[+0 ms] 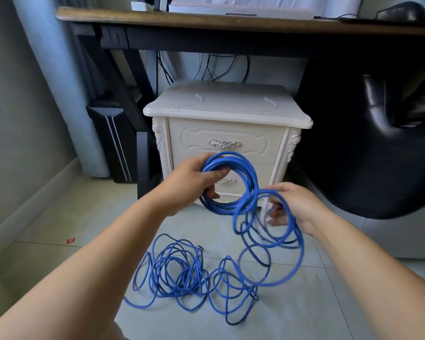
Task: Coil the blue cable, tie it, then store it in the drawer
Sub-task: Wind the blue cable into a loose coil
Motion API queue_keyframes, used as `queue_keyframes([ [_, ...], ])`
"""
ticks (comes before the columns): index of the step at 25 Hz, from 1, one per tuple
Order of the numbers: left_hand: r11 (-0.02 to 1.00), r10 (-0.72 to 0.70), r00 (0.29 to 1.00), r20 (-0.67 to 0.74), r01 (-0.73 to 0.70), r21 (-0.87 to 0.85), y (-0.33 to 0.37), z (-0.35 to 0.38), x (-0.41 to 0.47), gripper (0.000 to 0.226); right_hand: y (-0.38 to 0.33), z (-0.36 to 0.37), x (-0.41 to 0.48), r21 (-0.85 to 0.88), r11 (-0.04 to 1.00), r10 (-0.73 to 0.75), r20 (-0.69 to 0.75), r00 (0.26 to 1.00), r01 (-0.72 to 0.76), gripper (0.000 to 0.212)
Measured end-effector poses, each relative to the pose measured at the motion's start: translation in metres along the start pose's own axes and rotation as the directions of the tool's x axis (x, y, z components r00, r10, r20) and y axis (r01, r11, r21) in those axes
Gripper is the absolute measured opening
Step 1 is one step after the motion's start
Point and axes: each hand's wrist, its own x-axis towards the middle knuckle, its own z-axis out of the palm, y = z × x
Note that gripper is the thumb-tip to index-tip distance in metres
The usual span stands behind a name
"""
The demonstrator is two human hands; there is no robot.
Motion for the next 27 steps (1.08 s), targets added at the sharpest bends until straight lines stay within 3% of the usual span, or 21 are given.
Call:
queue_keyframes([
  [3, 0.999, -0.001, 1.0, 0.024, 0.002, -0.044, -0.003, -0.003, 0.0, 0.013, -0.008, 0.002, -0.008, -0.293, 0.948, -0.127, -0.003, 0.992, 0.12, 0.049],
  [5, 0.999, 0.03, 0.999, 0.04, -0.029, -0.03, -0.002, -0.002, 0.002, 0.013, -0.021, 0.01, -0.018, -0.277, 0.907, -0.338, -0.032, 0.941, 0.317, 0.064],
  [7, 0.998, 0.038, 0.999, 0.023, -0.036, -0.061, -0.002, -0.002, 0.005, 0.012, -0.028, 0.014, -0.029, -0.169, 0.844, -0.505, 0.068, 0.86, 0.509, 0.077],
  [9, 0.992, 0.001, 1.0, -0.011, -0.003, -0.123, -0.005, -0.005, 0.008, 0.014, -0.032, 0.014, -0.031, 0.028, 0.876, -0.47, 0.273, 0.839, 0.481, 0.071],
  [11, 0.979, -0.048, 0.998, -0.051, 0.036, -0.2, -0.008, -0.007, 0.009, 0.012, -0.029, 0.008, -0.031, 0.04, 0.919, -0.368, 0.449, 0.814, 0.393, 0.046],
  [12, 0.97, -0.081, 0.994, -0.072, 0.062, -0.236, -0.009, -0.008, 0.009, 0.011, -0.027, 0.005, -0.03, -0.022, 0.924, -0.325, 0.483, 0.813, 0.382, 0.046],
  [15, 0.949, -0.178, 0.977, -0.116, 0.14, -0.284, -0.012, -0.014, 0.009, 0.011, -0.022, 0.003, -0.023, -0.127, 0.916, -0.318, 0.345, 0.883, 0.379, 0.035],
  [18, 0.95, -0.202, 0.974, -0.104, 0.17, -0.261, -0.011, -0.008, 0.008, 0.008, -0.023, 0.009, -0.019, -0.026, 0.909, -0.41, 0.131, 0.902, 0.417, 0.018],
  [21, 0.949, -0.224, 0.971, -0.088, 0.196, -0.248, -0.006, 0.007, 0.009, 0.009, -0.02, 0.024, -0.02, -0.148, 0.868, -0.477, 0.021, 0.879, 0.474, 0.031],
  [25, 0.88, -0.315, 0.948, -0.042, 0.275, -0.388, 0.0, 0.021, 0.01, 0.046, -0.012, 0.037, -0.02, -0.418, 0.734, -0.614, -0.071, 0.786, 0.536, 0.051],
  [27, 0.845, -0.307, 0.951, 0.036, 0.29, -0.449, 0.003, 0.028, 0.008, 0.038, -0.007, 0.041, -0.018, -0.487, 0.675, -0.655, -0.049, 0.754, 0.555, 0.047],
])
